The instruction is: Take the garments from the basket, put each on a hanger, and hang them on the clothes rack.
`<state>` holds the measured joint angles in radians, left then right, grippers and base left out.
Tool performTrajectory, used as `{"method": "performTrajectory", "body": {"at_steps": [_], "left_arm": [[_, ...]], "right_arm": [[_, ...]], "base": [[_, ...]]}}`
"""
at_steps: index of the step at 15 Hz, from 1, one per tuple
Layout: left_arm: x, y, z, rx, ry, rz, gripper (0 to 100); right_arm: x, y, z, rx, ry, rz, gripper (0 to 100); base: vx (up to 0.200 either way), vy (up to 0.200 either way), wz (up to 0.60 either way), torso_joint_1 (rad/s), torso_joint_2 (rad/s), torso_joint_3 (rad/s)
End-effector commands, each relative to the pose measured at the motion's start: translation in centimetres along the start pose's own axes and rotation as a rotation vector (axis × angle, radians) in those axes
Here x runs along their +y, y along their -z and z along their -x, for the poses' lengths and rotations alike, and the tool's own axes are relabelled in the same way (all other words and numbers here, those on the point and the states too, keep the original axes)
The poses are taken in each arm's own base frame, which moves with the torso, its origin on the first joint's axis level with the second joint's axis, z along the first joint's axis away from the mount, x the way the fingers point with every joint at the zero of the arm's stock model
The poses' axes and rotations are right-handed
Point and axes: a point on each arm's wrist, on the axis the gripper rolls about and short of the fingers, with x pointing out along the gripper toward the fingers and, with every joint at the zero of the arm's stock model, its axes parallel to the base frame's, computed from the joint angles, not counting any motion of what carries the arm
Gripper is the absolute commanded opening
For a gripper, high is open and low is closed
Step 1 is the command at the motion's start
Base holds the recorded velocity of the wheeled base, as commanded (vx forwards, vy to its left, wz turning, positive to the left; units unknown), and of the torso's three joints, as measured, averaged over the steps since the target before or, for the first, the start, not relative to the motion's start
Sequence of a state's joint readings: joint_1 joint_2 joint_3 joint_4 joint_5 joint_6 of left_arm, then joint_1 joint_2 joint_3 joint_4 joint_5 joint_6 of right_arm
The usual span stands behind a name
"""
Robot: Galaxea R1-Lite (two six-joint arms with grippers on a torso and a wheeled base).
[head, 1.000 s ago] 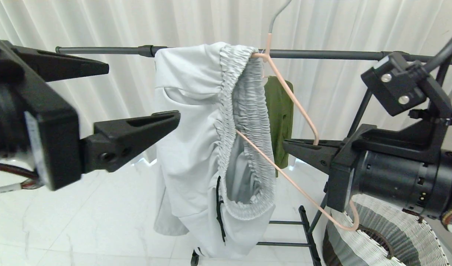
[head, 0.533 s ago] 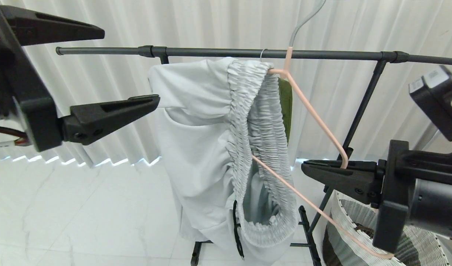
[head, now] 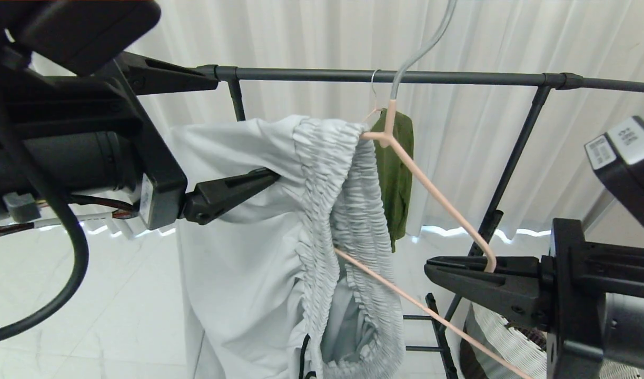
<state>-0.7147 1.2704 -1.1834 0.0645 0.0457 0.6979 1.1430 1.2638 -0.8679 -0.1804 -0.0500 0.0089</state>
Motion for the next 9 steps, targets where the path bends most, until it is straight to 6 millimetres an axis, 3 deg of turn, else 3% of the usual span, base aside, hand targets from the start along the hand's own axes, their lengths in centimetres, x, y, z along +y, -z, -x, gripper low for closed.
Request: {"method": "performTrajectory", "body": {"at_steps": [1, 6, 7, 9], "left_arm": [[-0.26, 0.26, -0.54, 0.013, 0.013, -0.006, 100], [-0.67, 0.70, -0.99, 0.012, 0.054, -0.061, 100], [-0.61, 0.67, -1.08, 0.012, 0.052, -0.060, 0], [-0.63, 0.68, -1.28, 0.013, 0.053, -0.060, 0]], "right_arm": [[0.03, -0.17, 0.03, -0.002, -0.013, 0.013, 0], [0.11, -0.12, -0.01, 0.001, -0.050, 0.076, 0], [0.12, -0.10, -0.06, 0.002, -0.051, 0.081, 0], [0.12, -0.08, -0.11, 0.004, -0.052, 0.086, 0]], "base": [[0.000, 0.000, 0.00, 0.000, 0.00, 0.000], [0.000, 0.000, 0.00, 0.000, 0.00, 0.000], [0.000, 0.000, 0.00, 0.000, 0.00, 0.000], [0.000, 0.000, 0.00, 0.000, 0.00, 0.000]]}}
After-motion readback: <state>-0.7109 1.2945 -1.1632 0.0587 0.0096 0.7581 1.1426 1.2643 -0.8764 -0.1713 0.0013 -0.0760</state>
